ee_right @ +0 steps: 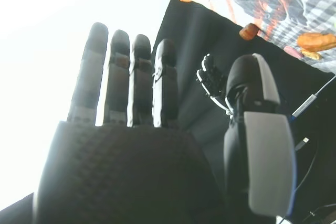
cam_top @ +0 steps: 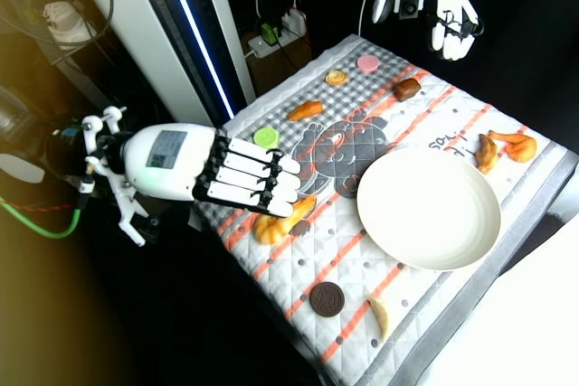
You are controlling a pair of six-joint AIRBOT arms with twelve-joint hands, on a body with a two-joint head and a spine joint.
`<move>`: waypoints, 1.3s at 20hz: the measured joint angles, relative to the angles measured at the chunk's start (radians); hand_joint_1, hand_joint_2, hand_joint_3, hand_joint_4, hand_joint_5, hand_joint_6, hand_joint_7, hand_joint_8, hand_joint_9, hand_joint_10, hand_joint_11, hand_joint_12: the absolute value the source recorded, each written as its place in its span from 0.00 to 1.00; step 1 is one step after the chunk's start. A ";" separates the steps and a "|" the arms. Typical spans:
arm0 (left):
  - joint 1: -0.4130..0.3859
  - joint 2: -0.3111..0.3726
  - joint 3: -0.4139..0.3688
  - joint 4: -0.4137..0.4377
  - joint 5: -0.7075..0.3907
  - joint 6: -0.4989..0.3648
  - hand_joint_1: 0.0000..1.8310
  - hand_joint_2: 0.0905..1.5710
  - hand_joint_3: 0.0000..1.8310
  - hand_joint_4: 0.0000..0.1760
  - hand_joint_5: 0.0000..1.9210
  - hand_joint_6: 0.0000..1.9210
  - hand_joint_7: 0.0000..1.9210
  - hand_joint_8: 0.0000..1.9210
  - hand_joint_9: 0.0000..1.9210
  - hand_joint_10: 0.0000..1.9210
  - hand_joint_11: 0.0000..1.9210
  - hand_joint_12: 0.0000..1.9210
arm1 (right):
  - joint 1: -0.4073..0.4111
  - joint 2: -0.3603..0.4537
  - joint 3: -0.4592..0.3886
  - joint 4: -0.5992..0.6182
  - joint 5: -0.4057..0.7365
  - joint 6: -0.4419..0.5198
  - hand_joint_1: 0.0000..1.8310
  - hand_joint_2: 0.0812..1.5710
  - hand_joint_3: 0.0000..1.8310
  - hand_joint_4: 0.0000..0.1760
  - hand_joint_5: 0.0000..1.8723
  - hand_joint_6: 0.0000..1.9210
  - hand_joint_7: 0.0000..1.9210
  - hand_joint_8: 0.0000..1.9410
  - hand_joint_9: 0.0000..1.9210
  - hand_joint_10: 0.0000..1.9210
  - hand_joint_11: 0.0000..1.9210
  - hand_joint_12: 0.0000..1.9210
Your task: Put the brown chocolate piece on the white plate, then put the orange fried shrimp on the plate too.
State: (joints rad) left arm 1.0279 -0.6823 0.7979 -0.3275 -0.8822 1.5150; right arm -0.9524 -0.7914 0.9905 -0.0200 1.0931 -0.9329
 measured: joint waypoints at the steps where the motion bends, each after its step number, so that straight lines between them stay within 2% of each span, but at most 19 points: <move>1: -0.006 -0.002 0.000 -0.019 0.021 0.044 0.38 0.48 0.00 1.00 0.12 0.00 0.16 0.00 0.17 0.00 0.00 0.43 | 0.000 0.000 0.000 0.000 0.000 0.000 0.29 0.67 0.00 0.33 0.17 0.00 0.17 0.00 0.15 0.00 0.12 0.09; 2: -0.020 -0.013 0.003 -0.051 0.049 0.113 0.40 0.47 0.00 1.00 0.12 0.00 0.16 0.00 0.18 0.00 0.00 0.44 | 0.000 0.000 0.000 0.000 0.000 0.000 0.30 0.67 0.00 0.30 0.17 0.00 0.17 0.00 0.15 0.00 0.12 0.09; 4: -0.047 -0.039 0.007 -0.117 0.097 0.259 0.43 0.46 0.00 0.99 0.16 0.00 0.20 0.00 0.24 0.01 0.00 0.51 | 0.000 0.000 0.000 0.000 0.000 0.000 0.28 0.67 0.00 0.37 0.16 0.00 0.16 0.00 0.15 0.00 0.13 0.09; 5: -0.055 -0.058 0.011 -0.148 0.117 0.328 0.43 0.46 0.00 0.99 0.16 0.00 0.21 0.00 0.26 0.01 0.00 0.51 | 0.000 0.000 -0.001 0.000 0.000 0.000 0.28 0.67 0.00 0.32 0.16 0.00 0.16 0.00 0.15 0.00 0.13 0.09; 6: -0.065 -0.077 0.014 -0.181 0.144 0.393 0.43 0.46 0.00 0.96 0.17 0.00 0.23 0.00 0.28 0.01 0.00 0.51 | 0.000 0.000 -0.003 0.002 0.000 0.000 0.27 0.67 0.00 0.28 0.17 0.00 0.17 0.00 0.16 0.00 0.14 0.09; 9: -0.098 -0.124 0.038 -0.259 0.216 0.563 0.47 0.47 0.00 0.94 0.17 0.00 0.25 0.00 0.33 0.00 0.02 0.45 | 0.000 0.000 -0.003 -0.002 -0.002 0.000 0.24 0.66 0.00 0.34 0.16 0.00 0.17 0.00 0.16 0.00 0.15 0.09; 11: -0.108 -0.136 0.057 -0.274 0.222 0.586 0.46 0.48 0.00 0.87 0.18 0.00 0.26 0.00 0.33 0.00 0.02 0.44 | -0.011 0.000 -0.003 -0.002 0.001 0.000 0.25 0.67 0.00 0.35 0.16 0.00 0.17 0.00 0.15 0.00 0.14 0.08; 12: -0.112 -0.139 0.064 -0.286 0.230 0.591 0.46 0.50 0.00 0.91 0.18 0.00 0.25 0.00 0.32 0.00 0.03 0.42 | -0.012 0.000 -0.004 -0.002 -0.004 0.000 0.24 0.67 0.00 0.31 0.16 0.00 0.17 0.00 0.16 0.00 0.14 0.08; 14: -0.116 -0.147 0.076 -0.290 0.243 0.590 0.46 0.53 0.00 0.83 0.19 0.01 0.27 0.01 0.32 0.00 0.03 0.42 | -0.013 0.000 -0.004 -0.001 -0.006 0.000 0.22 0.67 0.00 0.43 0.15 0.00 0.17 0.00 0.16 0.00 0.15 0.08; 15: -0.120 -0.154 0.082 -0.295 0.252 0.591 0.47 0.54 0.01 0.85 0.19 0.00 0.27 0.00 0.32 0.00 0.02 0.42 | -0.015 0.000 -0.004 -0.001 -0.003 0.000 0.22 0.67 0.00 0.46 0.15 0.00 0.17 0.00 0.16 0.00 0.15 0.08; 16: -0.122 -0.156 0.087 -0.295 0.266 0.591 0.47 0.54 0.01 0.90 0.20 0.01 0.27 0.01 0.33 0.00 0.03 0.42 | -0.018 0.000 -0.004 -0.002 -0.002 0.000 0.22 0.67 0.00 0.43 0.16 0.00 0.17 0.00 0.16 0.00 0.15 0.08; 17: -0.125 -0.158 0.089 -0.298 0.268 0.590 0.50 0.56 0.00 0.77 0.22 0.00 0.32 0.01 0.35 0.01 0.04 0.43 | -0.021 0.000 -0.004 -0.002 0.000 0.000 0.22 0.67 0.00 0.40 0.16 0.00 0.17 0.00 0.16 0.00 0.15 0.08; 18: -0.127 -0.164 0.093 -0.299 0.269 0.590 0.53 0.56 0.00 0.56 0.27 0.00 0.40 0.01 0.41 0.02 0.07 0.44 | -0.023 0.000 -0.004 -0.002 -0.003 0.000 0.22 0.67 0.00 0.55 0.15 0.00 0.17 0.00 0.16 0.00 0.15 0.07; 20: -0.131 -0.176 0.102 -0.302 0.270 0.591 0.54 0.59 0.00 0.51 0.35 0.00 0.47 0.01 0.46 0.01 0.09 0.43 | -0.023 0.000 -0.004 -0.002 -0.005 0.000 0.20 0.67 0.00 0.58 0.15 0.00 0.16 0.00 0.15 0.00 0.14 0.07; 21: -0.135 -0.178 0.103 -0.301 0.276 0.591 0.57 0.60 0.00 0.39 0.42 0.01 0.53 0.01 0.49 0.02 0.10 0.44 | -0.023 0.000 -0.004 -0.001 -0.006 0.000 0.21 0.67 0.00 0.54 0.15 0.00 0.16 0.00 0.15 0.00 0.15 0.07; 22: -0.140 -0.181 0.106 -0.303 0.275 0.591 0.71 0.62 0.00 0.27 0.48 0.00 0.60 0.27 0.52 0.01 0.10 0.41 | -0.024 0.000 -0.004 -0.001 -0.005 0.000 0.21 0.67 0.00 0.52 0.16 0.00 0.18 0.00 0.16 0.00 0.15 0.07; 23: -0.142 -0.182 0.108 -0.302 0.275 0.590 0.70 0.64 0.00 0.00 0.54 0.28 0.64 0.35 0.53 0.01 0.10 0.41 | -0.025 0.000 -0.004 -0.001 -0.005 -0.001 0.20 0.68 0.00 0.50 0.16 0.00 0.18 0.00 0.16 0.00 0.14 0.06; 24: -0.142 -0.182 0.108 -0.301 0.271 0.591 0.69 0.64 0.00 0.00 0.56 0.33 0.62 0.39 0.54 0.01 0.10 0.43 | -0.025 0.000 -0.004 -0.002 -0.006 -0.001 0.18 0.69 0.01 0.53 0.16 0.00 0.17 0.00 0.16 0.00 0.12 0.06; 26: -0.142 -0.182 0.110 -0.302 0.270 0.590 0.69 0.66 0.00 0.00 0.62 0.24 0.56 0.52 0.56 0.01 0.11 0.44 | -0.025 0.000 -0.004 -0.001 -0.005 -0.001 0.20 0.71 0.01 0.42 0.16 0.00 0.17 0.00 0.15 0.00 0.12 0.05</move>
State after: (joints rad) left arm 0.8860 -0.8646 0.9077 -0.6296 -0.6125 2.1048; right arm -0.9771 -0.7910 0.9867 -0.0208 1.0878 -0.9337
